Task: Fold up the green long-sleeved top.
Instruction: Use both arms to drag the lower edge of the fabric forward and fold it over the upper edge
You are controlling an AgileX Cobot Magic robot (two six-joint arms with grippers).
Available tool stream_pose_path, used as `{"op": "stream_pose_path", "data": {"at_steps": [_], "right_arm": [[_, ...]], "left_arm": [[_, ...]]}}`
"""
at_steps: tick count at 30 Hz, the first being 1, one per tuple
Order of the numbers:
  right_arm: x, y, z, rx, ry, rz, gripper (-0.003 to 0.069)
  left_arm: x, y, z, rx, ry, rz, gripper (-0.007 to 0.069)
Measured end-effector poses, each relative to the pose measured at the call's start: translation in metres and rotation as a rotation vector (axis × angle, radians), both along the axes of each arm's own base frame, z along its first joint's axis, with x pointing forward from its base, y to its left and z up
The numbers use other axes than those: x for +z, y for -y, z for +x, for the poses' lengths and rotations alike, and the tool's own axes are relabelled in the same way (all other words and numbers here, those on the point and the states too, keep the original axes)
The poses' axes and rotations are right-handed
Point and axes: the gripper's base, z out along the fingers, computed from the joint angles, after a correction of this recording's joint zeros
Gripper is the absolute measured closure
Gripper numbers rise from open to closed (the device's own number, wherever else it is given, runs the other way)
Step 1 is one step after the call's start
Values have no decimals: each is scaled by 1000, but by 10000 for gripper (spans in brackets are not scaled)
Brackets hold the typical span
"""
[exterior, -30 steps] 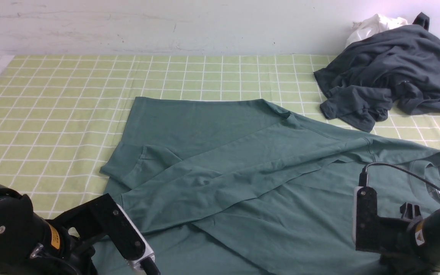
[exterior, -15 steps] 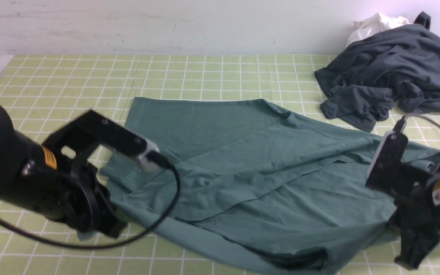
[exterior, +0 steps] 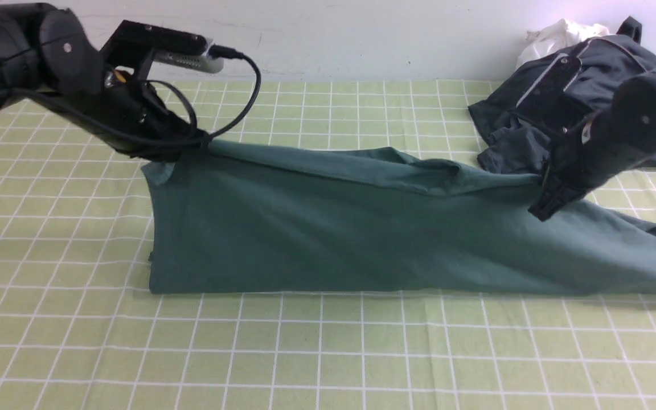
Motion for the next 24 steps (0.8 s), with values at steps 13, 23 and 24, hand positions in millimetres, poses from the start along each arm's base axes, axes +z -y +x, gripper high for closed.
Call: {"op": "stream_pose_path", "data": {"at_steps": [13,23,24], "right_arm": [[-26,0,74,-88,37,32,582],[9,0,79,-414,66,226,429],[10,-4,77,-419,42,241,442]], "left_arm": [[-66,4,103,13,-4,73,457],[-1,-2,91,68,30,47,247],[11,-3,86,58,35,55,263]]}}
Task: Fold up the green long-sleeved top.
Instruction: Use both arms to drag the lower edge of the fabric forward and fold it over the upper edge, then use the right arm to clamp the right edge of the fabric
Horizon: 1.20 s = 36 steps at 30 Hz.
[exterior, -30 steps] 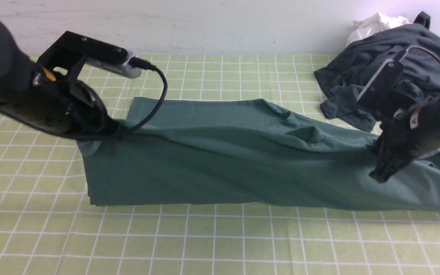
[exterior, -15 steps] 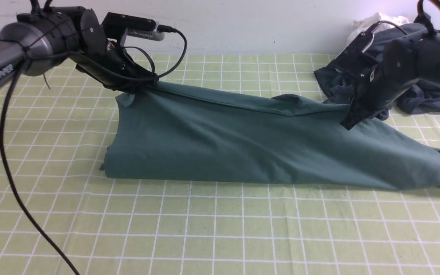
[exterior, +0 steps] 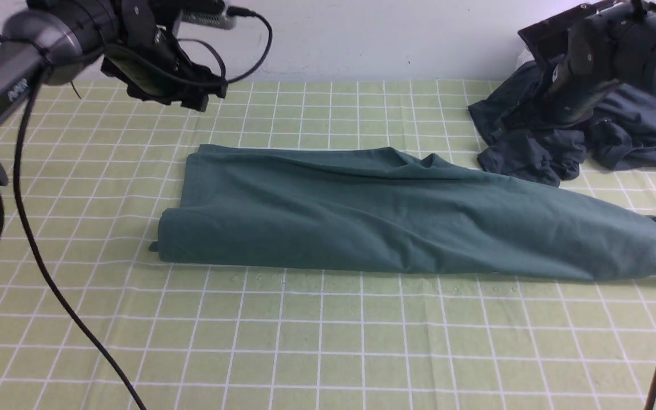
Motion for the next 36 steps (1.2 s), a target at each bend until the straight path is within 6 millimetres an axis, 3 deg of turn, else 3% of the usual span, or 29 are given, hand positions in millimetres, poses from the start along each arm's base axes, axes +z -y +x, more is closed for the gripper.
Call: {"op": "stream_pose_path", "data": {"at_steps": [2,4,7,9,13,15,16,17,19,21,22,24,25,27,28,29,30,31,32,34,36], "right_arm": [[-3,-18,-6,57,-61,74,497],[-11,-33,-7,142,-96,120,556],[-37,-58,-6,291,-140,209,643],[-55,-68,-3,362,-147,240,663],[-91,-75,13,444,-46,229,673],[-92,-74,25,402,88,221,673],[-92,-71,31,368,152,216,673],[-92,-70,32,363,162,213,673],[-87,-56,42,249,265,244,664],[-77,-41,45,202,280,250,651],[-75,-41,45,198,283,255,649],[-51,-20,38,171,230,243,627],[-45,-16,36,170,219,232,624],[2,6,17,110,143,214,608],[9,10,13,100,133,198,606],[38,26,-3,36,97,171,599],[54,36,-14,4,75,149,596],[54,36,-14,0,76,144,596],[73,54,-31,-65,38,101,593],[76,69,-44,-127,-11,81,592],[61,84,-58,-189,-97,79,589]], "left_arm": [[37,3,-20,-54,30,12,327],[58,8,-39,-116,36,-1,397],[91,19,-80,-237,56,-66,524],[108,21,-106,-294,83,-97,582],[126,18,-165,-369,129,-117,628],[128,13,-188,-374,152,-102,629],[132,8,-209,-372,181,-74,629],[132,7,-212,-369,185,-64,629],[135,-8,-255,-349,219,39,629],[130,-22,-280,-294,230,107,629],[129,-24,-283,-285,232,114,629],[114,-43,-314,-151,246,168,629],[112,-46,-319,-129,251,171,629],[91,-58,-350,-2,281,153,629],[85,-58,-352,5,269,151,629],[67,-61,-363,53,256,117,629],[57,-61,-367,71,241,96,629],[52,-61,-368,76,226,89,629],[31,-59,-370,87,165,58,629],[12,-57,-369,90,104,30,629],[-7,-54,-366,92,57,-11,629]]}}
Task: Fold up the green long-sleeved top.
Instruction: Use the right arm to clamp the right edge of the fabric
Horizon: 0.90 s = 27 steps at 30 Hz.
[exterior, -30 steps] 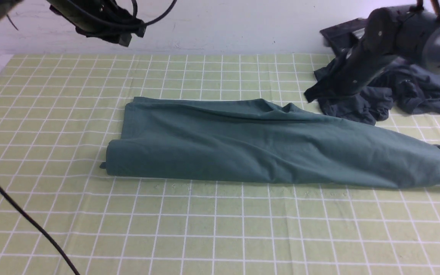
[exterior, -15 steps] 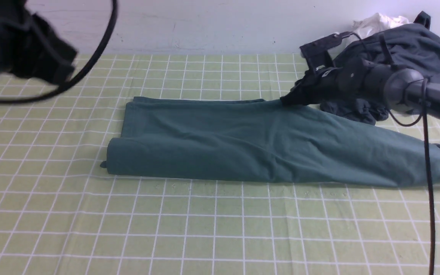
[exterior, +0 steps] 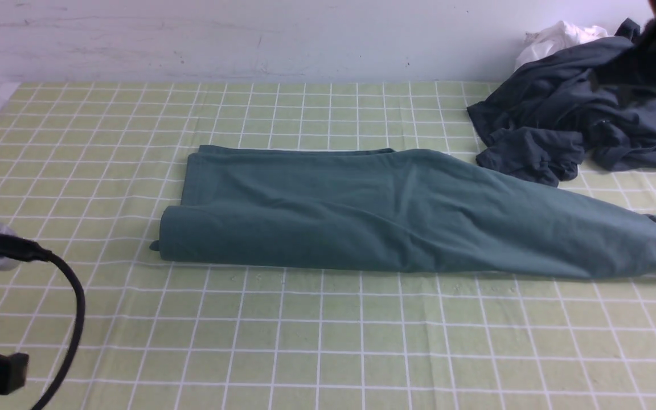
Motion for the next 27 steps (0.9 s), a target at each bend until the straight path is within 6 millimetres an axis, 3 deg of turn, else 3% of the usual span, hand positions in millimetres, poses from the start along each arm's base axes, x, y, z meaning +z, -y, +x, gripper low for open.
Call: {"op": "stream_pose_path", "data": {"at_steps": [8,10,15,20,23,27], "right_arm": [[-112,6,-34,-50,-229,74,581],[-125,12,-36,-86,-247,57,572],[-131,56,-37,-226,-209,-13,513],[-116,95,-47,-364,-146,50,407],[-107,103,-52,-370,-124,144,326],[-111,104,-52,-342,-120,259,255]], "left_arm": [[-2,4,3,11,29,-79,629],[-2,4,3,11,31,-79,629],[-2,5,2,12,36,-84,629],[0,5,3,12,53,-89,629],[0,5,3,12,60,-89,629],[3,5,5,13,97,-96,629]]}}
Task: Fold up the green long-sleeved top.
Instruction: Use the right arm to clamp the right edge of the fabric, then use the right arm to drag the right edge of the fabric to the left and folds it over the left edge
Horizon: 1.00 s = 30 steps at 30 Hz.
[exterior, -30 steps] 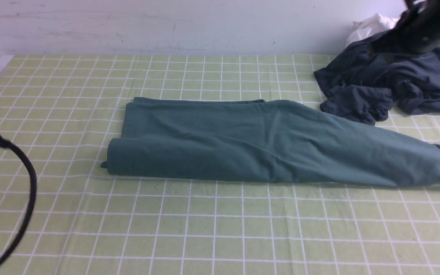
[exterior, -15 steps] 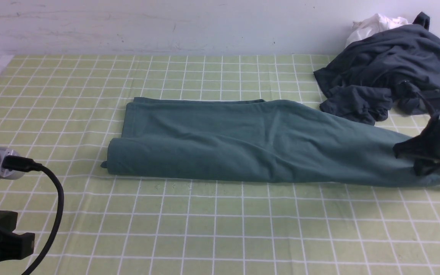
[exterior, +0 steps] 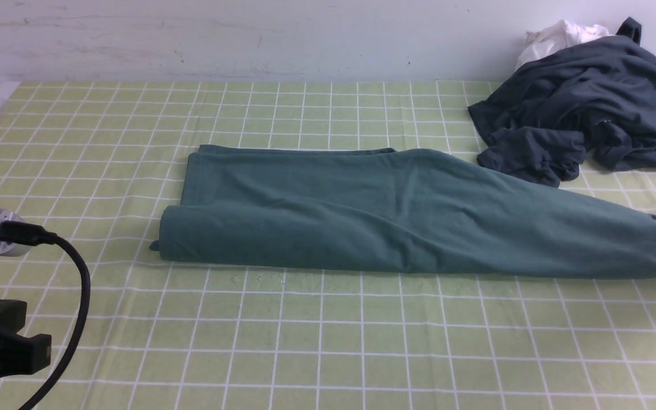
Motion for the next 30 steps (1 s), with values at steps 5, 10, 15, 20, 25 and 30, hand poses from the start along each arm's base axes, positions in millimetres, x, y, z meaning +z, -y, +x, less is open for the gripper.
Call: {"op": "stream_pose_path", "data": {"at_steps": [5,10,15,20,25,30], "right_arm": [[-21,2,8,-24,14,34,245],[-37,3,12,-41,7,55,250],[-40,-1,12,44,-2,70,364],[-23,1,9,132,7,52,614],[47,23,10,159,112,-74,631],[131,21,10,132,251,-68,631]], "left_arm": [[1,1,1,2,10,-13,629],[1,1,1,2,10,-16,629],[1,1,1,2,10,-16,629],[1,1,1,2,10,-16,629],[1,1,1,2,9,-17,629],[1,1,1,3,9,-20,629]]}}
